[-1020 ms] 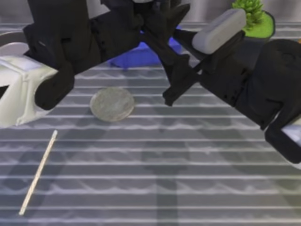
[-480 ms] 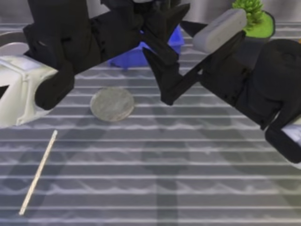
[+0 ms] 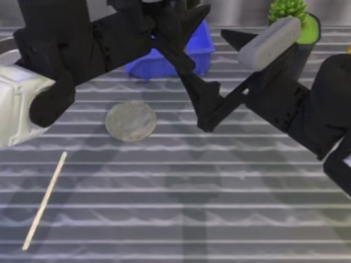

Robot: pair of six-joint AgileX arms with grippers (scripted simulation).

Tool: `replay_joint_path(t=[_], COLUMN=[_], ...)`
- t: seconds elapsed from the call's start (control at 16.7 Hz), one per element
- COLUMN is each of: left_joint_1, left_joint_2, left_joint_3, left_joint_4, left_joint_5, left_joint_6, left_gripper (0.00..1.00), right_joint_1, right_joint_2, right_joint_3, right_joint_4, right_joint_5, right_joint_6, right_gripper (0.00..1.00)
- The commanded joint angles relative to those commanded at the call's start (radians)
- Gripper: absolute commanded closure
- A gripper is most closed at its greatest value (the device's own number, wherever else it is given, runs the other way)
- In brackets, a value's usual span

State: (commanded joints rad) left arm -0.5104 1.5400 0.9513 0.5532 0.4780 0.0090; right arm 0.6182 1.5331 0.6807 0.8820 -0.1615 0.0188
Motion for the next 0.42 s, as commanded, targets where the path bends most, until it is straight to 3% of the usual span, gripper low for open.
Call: replay_joint_path(t=[0.42], left_joint_1=[0.122], left_joint_2=[-0.064], left_joint_3=[-0.057], left_joint_4=[-0.007], left_joint_5=[0.102], left_joint_6=[0.011], left_gripper=[1.0], right_joint_1=[-0.022], right_joint_2=[-0.203], right_joint_3=[-0.183], right_joint_4=[-0.014], right_joint_5=[-0.037], right_joint_6=[0.004], right_gripper=[0.0])
